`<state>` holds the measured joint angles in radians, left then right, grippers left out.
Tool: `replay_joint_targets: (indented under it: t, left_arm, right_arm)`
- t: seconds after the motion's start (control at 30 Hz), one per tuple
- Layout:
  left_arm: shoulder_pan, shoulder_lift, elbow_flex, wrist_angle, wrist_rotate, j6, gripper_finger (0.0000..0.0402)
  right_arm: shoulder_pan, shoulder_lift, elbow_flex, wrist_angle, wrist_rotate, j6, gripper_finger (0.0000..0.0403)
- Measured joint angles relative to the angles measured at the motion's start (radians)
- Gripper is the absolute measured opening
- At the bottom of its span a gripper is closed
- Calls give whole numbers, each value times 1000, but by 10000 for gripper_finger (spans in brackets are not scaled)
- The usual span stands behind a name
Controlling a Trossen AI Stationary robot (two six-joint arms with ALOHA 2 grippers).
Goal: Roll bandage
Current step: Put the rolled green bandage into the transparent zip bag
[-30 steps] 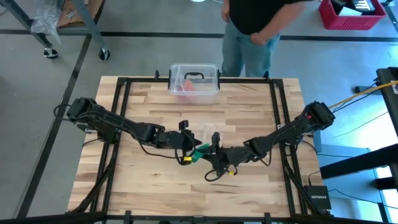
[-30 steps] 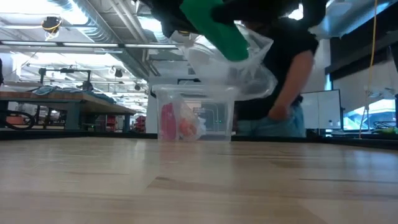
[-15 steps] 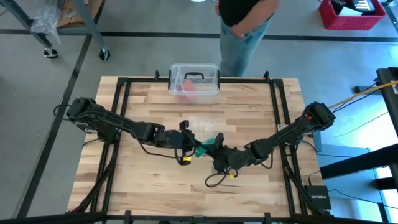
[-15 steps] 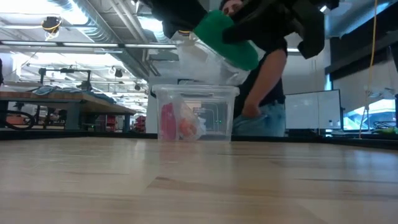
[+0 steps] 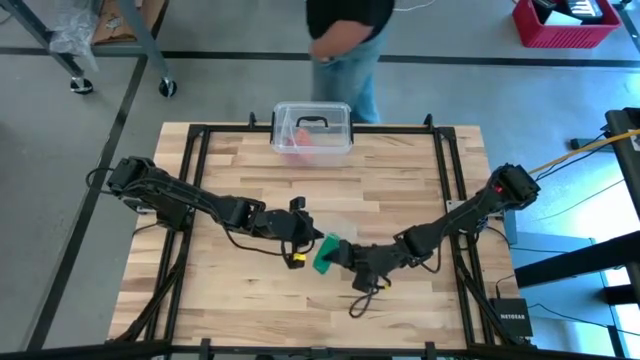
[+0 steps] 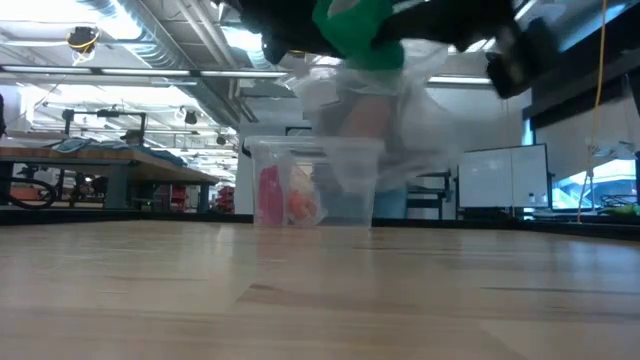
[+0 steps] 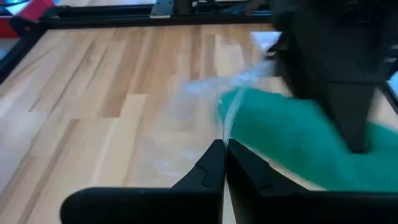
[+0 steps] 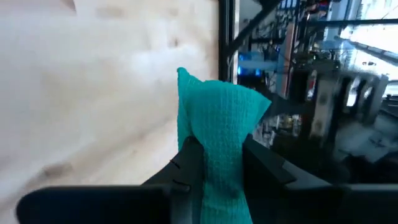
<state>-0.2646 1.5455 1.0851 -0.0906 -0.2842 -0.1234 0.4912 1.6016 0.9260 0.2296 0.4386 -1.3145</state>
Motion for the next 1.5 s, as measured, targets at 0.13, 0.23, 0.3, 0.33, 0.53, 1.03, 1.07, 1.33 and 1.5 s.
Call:
replay_joint_targets:
  t: [0.13, 0.23, 0.3, 0.33, 0.53, 1.03, 1.07, 1.33, 1.5]
  left_arm:
    - [-3, 0, 0, 0, 61, -8, 1]
    - [-4, 0, 5, -11, 137, -25, 1]
    - [-7, 0, 12, -23, 165, -39, 1]
    - [-8, 0, 17, -29, 165, -45, 1]
    - [-21, -3, 39, -27, 161, -34, 1]
    - [-24, 2, 58, -24, 39, -53, 1]
    - [-20, 2, 58, -25, 37, -54, 1]
    - [-13, 2, 61, -83, -32, -1, 1]
    - [1, 2, 61, -85, -31, 27, 9]
  right_arm:
    - [-3, 0, 0, -31, 33, -8, 89]
    - [-13, 0, 0, -83, 71, 65, 89]
    - [-17, 0, 0, -85, 126, 106, 89]
    - [-16, 0, 0, -84, 162, 115, 89]
    - [-10, 0, -1, -31, 279, 319, 77]
    - [-83, -2, 2, -195, 211, 1010, 74]
    - [-92, -2, 2, -194, 209, 1047, 74]
    - [-100, -1, -1, -206, 166, 1085, 74]
    - [-101, 0, -1, -206, 151, 1097, 74]
